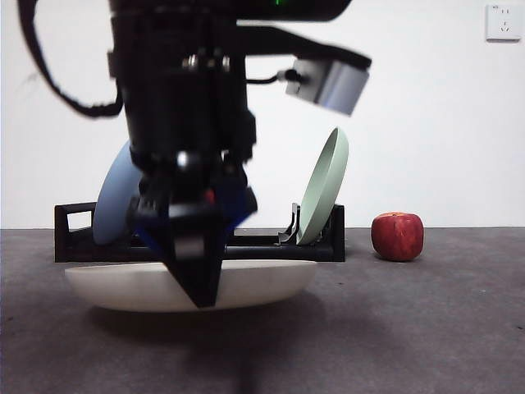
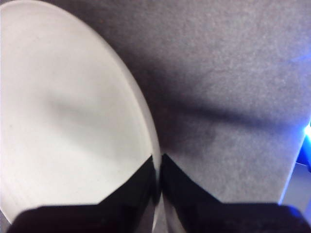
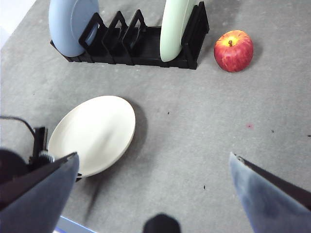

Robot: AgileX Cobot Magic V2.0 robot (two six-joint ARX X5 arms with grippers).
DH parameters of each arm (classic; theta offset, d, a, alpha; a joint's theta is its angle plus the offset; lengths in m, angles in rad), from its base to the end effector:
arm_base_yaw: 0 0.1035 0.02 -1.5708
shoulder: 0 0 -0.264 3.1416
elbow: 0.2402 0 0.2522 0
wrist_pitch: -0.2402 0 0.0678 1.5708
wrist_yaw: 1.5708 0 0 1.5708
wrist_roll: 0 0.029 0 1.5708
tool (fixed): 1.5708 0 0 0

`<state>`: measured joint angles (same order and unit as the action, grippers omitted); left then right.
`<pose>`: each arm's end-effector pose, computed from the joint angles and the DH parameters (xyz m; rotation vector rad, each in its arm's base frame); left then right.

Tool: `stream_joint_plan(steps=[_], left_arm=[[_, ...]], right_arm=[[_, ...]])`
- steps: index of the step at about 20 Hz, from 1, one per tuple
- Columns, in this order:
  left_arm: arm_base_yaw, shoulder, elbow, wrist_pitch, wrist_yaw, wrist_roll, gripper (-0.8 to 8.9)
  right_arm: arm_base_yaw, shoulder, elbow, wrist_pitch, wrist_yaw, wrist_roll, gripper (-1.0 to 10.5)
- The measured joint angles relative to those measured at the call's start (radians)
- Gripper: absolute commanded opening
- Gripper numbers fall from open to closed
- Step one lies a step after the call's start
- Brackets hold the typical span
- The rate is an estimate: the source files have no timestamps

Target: Take the yellow plate from the plate rack,put the plate on the table,take the apple from the table,put the apple in the plate

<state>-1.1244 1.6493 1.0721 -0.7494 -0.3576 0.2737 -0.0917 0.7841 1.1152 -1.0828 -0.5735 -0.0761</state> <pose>0.1394 -0.2677 0.1911 1.1540 0.9247 -0.7987 0.1135 0.0054 0.3634 0.1763 0.6982 0.4850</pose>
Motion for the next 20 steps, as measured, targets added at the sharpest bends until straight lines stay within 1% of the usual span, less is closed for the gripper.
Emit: stream_joint_plan(steps=[3,5,8,10,13,14,18,20], left_arm=[[-0.039,0.000,-0.049,0.089,-0.051,-0.025,-0.05],[-0.063,0.000,-0.078,0.132,-0.062,-0.044,-0.06],[-0.077,0.005,-0.090,0.139,-0.066,-0.084,-0.04],[-0.076,0.011,-0.090,0.139,-0.046,-0.092,0.13],[-0.076,0.011,-0.090,0.156,-0.002,-0.103,2.40],[-0.074,0.011,-0.090,0.159,0.002,-0.107,2.81],[-0.069,0.011,-0.089,0.159,0.012,-0.119,2.86],[-0.069,0.005,-0.072,0.127,0.013,-0.129,2.87]], right_arm=[[0.000,0.000,0.000,0.000,0.000,0.000,6.3],[0.000,0.000,0.000,0.000,0.000,0.000,6.3],[0.000,0.001,0.000,0.000,0.000,0.000,6.3],[0.000,0.004,0.000,-0.002,0.000,0.000,6.3],[0.000,0.006,0.000,-0.002,0.000,0.000,6.3],[0.000,0.006,0.000,-0.003,0.000,0.000,6.3],[0.000,0.006,0.000,-0.003,0.000,0.000,6.3],[0.000,0.006,0.000,-0.003,0.000,0.000,6.3]])
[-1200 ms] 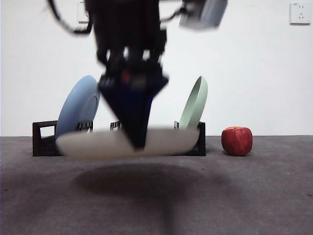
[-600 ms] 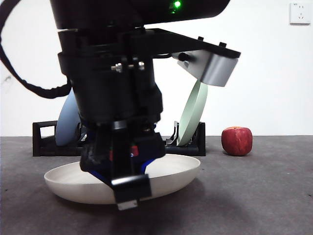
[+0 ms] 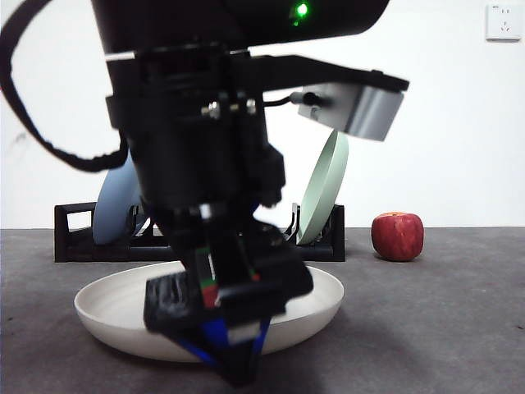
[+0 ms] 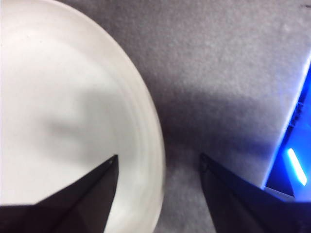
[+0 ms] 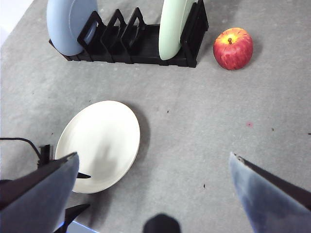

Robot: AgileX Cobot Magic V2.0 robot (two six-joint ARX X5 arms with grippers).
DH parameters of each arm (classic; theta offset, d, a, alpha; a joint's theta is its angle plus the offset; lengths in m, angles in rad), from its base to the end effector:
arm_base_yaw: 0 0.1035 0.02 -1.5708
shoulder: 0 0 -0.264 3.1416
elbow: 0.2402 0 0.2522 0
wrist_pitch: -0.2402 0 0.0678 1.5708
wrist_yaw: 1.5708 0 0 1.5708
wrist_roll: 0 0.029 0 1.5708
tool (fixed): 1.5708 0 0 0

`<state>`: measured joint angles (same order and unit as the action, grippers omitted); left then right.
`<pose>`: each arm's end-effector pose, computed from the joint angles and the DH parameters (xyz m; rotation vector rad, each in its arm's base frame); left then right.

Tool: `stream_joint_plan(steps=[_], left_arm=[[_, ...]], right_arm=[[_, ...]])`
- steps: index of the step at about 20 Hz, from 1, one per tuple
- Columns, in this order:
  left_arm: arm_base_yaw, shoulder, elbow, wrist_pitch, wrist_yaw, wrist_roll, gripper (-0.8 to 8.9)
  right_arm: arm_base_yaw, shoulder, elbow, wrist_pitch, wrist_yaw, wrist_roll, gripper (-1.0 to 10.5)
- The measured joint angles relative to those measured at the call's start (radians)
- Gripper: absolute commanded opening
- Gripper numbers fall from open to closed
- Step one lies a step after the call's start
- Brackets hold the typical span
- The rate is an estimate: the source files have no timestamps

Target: Take the yellow plate from the plate rack,put the plate on the table,take the apple from the table,put the apple in the plate

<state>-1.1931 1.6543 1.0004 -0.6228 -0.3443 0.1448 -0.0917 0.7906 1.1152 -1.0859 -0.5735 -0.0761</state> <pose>0.1199 -0.2757 0.1742 1.0383 0.8983 -0.8037 0.1150 0.0052 0.3626 0.1795 0.7074 0.4847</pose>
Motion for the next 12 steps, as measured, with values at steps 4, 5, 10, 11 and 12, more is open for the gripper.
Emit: stream_joint_plan(steps=[4,5,10,11,12], left_arm=[[0.002,-0.104,0.113,-0.111,0.004,-0.051,2.87],[0.004,-0.140,0.143,-0.132,0.004,-0.067,2.87],[0.014,-0.382,0.295,-0.221,0.005,-0.167,2.83],[0.014,-0.434,0.312,-0.222,0.011,-0.177,2.83],[0.014,-0.497,0.330,-0.222,0.017,-0.193,2.83]], right_arm=[[0.000,0.002,0.000,0.007,0.000,0.000,6.3],[0.000,0.005,0.000,0.013,0.000,0.000,6.3],[0.000,0.076,0.000,0.102,0.000,0.001,6.3],[0.000,0.098,0.000,0.141,0.001,0.007,6.3],[0.000,0.131,0.000,0.198,0.001,0.018,6.3]])
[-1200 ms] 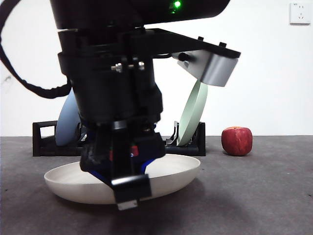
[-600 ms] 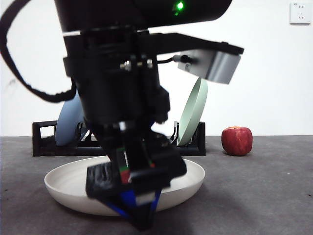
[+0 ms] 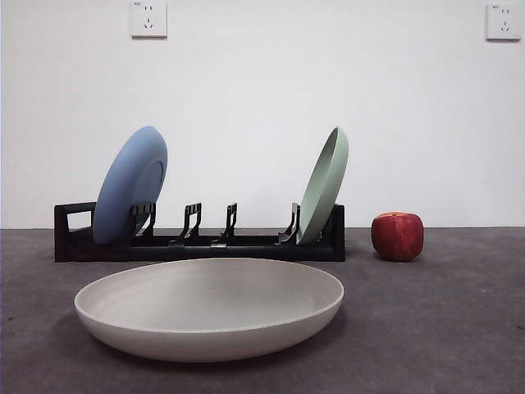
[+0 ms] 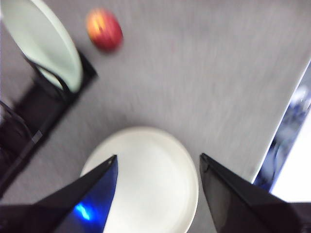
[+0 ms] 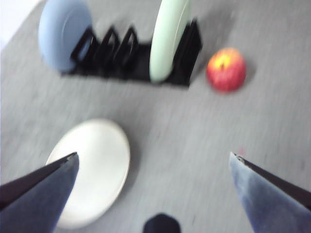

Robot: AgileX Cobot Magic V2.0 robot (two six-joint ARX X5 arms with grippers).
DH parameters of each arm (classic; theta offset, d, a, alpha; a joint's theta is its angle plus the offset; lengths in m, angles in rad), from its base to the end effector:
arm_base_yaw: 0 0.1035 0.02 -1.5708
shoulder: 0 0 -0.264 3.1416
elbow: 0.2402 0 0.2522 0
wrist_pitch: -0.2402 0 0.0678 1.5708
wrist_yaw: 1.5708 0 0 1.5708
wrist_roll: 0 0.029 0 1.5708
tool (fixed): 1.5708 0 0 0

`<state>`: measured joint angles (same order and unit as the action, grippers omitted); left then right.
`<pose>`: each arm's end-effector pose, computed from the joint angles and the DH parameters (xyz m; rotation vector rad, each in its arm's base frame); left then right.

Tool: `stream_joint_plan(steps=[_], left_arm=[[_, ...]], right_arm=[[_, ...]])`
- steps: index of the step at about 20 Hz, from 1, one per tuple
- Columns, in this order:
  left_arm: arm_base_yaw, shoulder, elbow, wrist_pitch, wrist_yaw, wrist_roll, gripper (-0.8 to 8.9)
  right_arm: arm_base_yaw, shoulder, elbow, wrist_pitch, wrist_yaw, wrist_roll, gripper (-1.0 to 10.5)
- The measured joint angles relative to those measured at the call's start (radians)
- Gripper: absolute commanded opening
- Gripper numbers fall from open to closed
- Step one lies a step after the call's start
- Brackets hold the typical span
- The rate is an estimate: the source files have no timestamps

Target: Take the yellow plate from the plate rack,put the plate on the table,take the apple from the table,put the apple in the plate

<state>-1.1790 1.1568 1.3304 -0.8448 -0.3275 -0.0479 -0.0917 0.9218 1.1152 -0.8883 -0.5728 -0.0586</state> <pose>0.0924 -0.1991 0.3874 0.4287 0.5227 -0.8047 0.1609 0.0010 0.3608 0.1734 0.6486 0.4802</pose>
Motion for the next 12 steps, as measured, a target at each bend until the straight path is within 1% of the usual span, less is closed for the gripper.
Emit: stream_joint_plan(steps=[3,5,8,10,12], left_arm=[[0.000,-0.159,0.015,-0.006,0.071,-0.027,2.83],[0.000,-0.249,0.015,-0.032,0.126,-0.043,2.80],[0.000,-0.335,0.015,-0.089,0.206,-0.053,2.78],[0.000,-0.362,0.015,-0.124,0.234,-0.068,2.78],[0.000,-0.361,0.015,-0.165,0.238,-0.077,2.78]], right_arm=[[0.000,0.108,0.001,0.158,0.002,0.028,6.3],[0.004,0.198,0.002,0.249,0.021,0.044,6.3],[0.050,0.366,0.037,0.308,0.112,0.044,6.3],[0.094,0.483,0.092,0.307,0.172,0.020,6.3],[0.148,0.617,0.180,0.307,0.262,-0.015,6.3]])
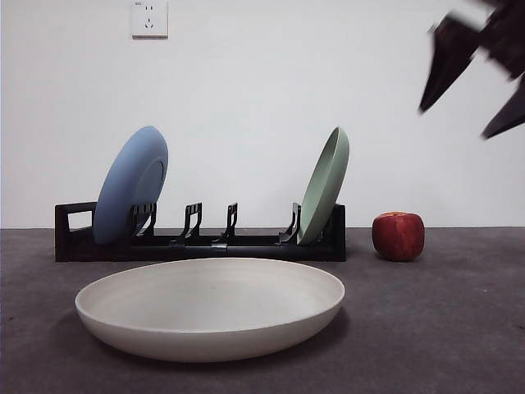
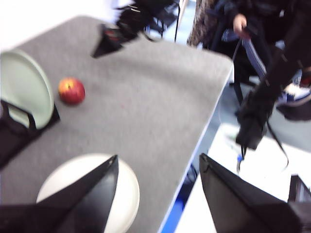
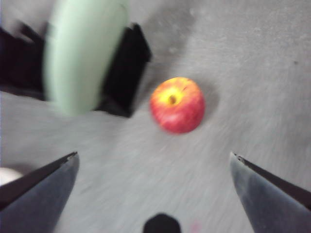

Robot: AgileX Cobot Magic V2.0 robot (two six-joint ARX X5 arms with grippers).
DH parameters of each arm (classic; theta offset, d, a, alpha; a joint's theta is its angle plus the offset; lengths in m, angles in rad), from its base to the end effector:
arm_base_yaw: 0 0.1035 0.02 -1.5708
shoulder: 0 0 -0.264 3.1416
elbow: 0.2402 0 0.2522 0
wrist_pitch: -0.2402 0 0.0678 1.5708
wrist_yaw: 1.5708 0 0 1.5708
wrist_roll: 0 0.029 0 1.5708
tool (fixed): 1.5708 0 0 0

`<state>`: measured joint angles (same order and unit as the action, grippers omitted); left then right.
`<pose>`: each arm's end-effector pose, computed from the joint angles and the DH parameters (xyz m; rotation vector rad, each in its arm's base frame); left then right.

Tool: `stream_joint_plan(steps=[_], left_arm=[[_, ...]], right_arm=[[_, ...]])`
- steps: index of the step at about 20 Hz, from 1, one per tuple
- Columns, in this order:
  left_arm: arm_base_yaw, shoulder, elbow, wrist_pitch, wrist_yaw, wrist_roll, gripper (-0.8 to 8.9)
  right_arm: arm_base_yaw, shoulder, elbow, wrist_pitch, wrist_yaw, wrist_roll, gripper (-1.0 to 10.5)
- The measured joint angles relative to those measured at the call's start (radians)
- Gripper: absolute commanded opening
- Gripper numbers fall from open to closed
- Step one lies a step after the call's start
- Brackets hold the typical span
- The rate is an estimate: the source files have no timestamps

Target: Take the yellow plate from the plate rack,put the plate on the table,take the apple from the table,put the apple in the plate

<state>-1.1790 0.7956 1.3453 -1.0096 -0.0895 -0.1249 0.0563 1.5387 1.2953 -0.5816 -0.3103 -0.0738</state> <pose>0.0404 -0.0909 0.4283 0.1751 0.4540 -1.0405 0.3275 0.0273 0.2965 0.0362 0.8091 0.3754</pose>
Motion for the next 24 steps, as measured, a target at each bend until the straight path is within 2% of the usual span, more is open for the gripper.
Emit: stream_joint_plan(steps=[2,5,9,21,22,24], left_arm=[[0.000,0.014,0.000,-0.029,0.000,-0.001,2.78],[0.000,0.041,0.000,-0.045,0.000,-0.013,2.78],[0.000,0.066,0.000,-0.047,0.000,-0.018,2.78],[0.000,0.086,0.000,-0.047,-0.012,-0.018,2.78],[0.000,0.086,0.000,-0.047,-0.013,-0.018,2.78],[0.000,0.086,-0.001,-0.047,-0.016,-0.018,2.78]], right_arm=[[0.030,0.119,0.093,0.000,0.053,-0.020,6.3],[0.056,0.290,0.237,-0.001,0.087,-0.029,6.3],[0.061,0.411,0.340,-0.023,0.106,-0.032,6.3],[0.086,0.589,0.381,0.003,0.120,-0.054,6.2],[0.088,0.589,0.381,0.006,0.120,-0.054,5.7],[0.090,0.589,0.381,0.007,0.123,-0.054,2.7]])
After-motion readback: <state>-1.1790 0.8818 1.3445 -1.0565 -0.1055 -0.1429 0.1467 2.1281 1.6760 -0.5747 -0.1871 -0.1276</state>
